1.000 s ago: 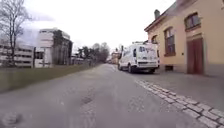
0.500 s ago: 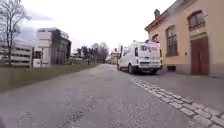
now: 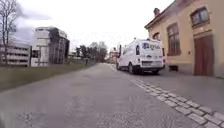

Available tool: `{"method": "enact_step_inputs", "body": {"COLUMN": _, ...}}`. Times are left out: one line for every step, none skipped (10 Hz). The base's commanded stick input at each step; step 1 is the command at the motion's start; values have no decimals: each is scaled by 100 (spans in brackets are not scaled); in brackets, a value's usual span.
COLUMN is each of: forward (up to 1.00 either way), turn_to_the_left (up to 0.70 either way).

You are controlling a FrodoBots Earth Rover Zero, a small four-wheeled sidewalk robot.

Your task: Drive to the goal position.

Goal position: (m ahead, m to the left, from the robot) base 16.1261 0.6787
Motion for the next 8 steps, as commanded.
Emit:
{"method": "enact_step_inputs", "body": {"forward": 100, "turn_to_the_left": 24}}
{"method": "enact_step_inputs", "body": {"forward": 100, "turn_to_the_left": 40}}
{"method": "enact_step_inputs", "body": {"forward": 100, "turn_to_the_left": 40}}
{"method": "enact_step_inputs", "body": {"forward": 100, "turn_to_the_left": 40}}
{"method": "enact_step_inputs", "body": {"forward": 100, "turn_to_the_left": 23}}
{"method": "enact_step_inputs", "body": {"forward": 100, "turn_to_the_left": 0}}
{"method": "enact_step_inputs", "body": {"forward": 100, "turn_to_the_left": 0}}
{"method": "enact_step_inputs", "body": {"forward": 100, "turn_to_the_left": 0}}
